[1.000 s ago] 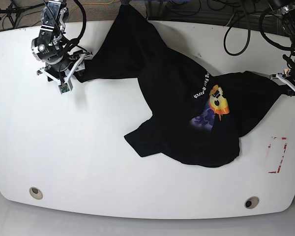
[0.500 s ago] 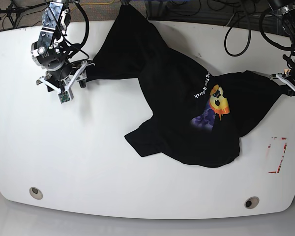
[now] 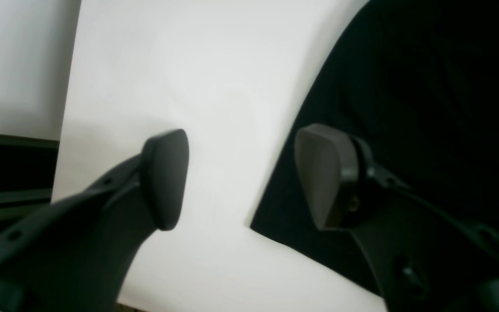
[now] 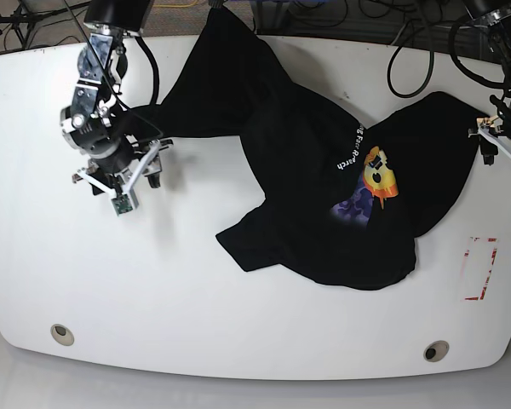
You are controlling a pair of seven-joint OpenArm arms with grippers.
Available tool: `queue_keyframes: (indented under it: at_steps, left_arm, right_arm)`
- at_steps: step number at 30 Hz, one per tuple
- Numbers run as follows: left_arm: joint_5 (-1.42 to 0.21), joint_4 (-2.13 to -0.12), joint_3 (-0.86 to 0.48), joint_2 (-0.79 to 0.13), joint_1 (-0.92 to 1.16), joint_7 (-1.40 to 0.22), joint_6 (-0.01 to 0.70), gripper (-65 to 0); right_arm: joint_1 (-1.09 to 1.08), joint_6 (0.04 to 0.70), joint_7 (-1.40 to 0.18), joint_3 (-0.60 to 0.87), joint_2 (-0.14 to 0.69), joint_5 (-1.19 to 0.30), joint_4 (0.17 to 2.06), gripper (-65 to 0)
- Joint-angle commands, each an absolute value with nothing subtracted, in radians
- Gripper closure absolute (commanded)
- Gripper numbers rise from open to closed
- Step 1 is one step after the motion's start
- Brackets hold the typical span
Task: Fold the T-shirt properly
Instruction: 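Lower the right gripper to the shirt's hem edge and grasp it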
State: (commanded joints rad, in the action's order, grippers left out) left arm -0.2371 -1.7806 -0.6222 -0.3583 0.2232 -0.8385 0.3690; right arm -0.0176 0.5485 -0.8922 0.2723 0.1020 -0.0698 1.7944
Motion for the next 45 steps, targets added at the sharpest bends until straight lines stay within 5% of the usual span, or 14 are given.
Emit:
queue_keyframes:
  at_steps: [21,29,45]
  left_arm:
    - [-0.237,-1.802,-0.627,-0.361,0.191,-0.839,0.369,-40.8]
    - [-0.237,-1.802,-0.627,-0.360,0.191,-0.837,0.369,-40.8]
    - [-0.237,-1.801,-0.628,-0.360,0.191,-0.837,0.369,-40.8]
  right_arm:
    - [-0.418,0.553,-0.845,0.229,0.073,-0.081,1.262,-34.9]
    - [-0.499,0.638,-0.820,0.234,0.056,-0.081,1.093,-34.9]
    - [-0.532,0.654,-0.719,0.231,0.022,-0.081,0.937,-34.9]
